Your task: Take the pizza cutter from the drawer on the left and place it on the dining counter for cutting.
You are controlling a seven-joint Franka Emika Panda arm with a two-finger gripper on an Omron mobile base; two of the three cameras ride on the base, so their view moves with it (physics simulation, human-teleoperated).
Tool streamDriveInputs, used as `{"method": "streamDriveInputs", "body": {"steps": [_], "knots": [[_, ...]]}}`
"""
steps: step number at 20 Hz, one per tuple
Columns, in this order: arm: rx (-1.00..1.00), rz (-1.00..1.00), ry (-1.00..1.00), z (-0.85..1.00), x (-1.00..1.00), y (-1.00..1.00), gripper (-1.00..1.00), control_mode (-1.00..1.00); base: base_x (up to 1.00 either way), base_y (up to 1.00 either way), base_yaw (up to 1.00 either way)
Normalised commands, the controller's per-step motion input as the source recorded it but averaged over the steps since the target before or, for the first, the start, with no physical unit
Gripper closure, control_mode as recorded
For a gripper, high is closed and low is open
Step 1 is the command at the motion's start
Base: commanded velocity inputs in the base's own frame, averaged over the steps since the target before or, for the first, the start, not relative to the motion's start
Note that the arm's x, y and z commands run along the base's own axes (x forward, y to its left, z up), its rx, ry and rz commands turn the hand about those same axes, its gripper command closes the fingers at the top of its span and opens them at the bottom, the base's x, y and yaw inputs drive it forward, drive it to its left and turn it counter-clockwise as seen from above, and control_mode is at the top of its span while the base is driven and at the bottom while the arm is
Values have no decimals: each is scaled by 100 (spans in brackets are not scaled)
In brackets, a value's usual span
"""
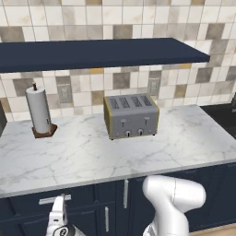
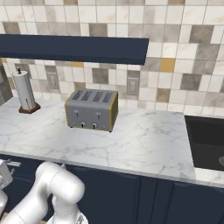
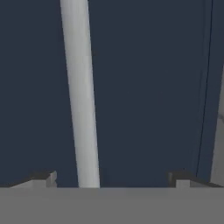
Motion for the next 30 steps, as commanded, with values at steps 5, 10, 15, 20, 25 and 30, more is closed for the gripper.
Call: {"method": "streamDriveInputs", "body": {"steps": [5, 10, 15, 20, 25, 30], "knots": [[12, 0, -9, -19, 20, 18, -100, -100, 0, 0, 0], [9, 0, -7, -14, 20, 16, -100, -100, 0, 0, 0], [6, 0, -4, -14, 17, 12, 100, -100, 0, 0, 0], [5, 0, -1, -19, 14, 12, 100, -100, 0, 0, 0], [4, 0, -8, -11, 1, 16, 100, -100, 0, 0, 0], [1, 0, -12, -14, -25, 23, 100, -100, 0, 0, 0]]}}
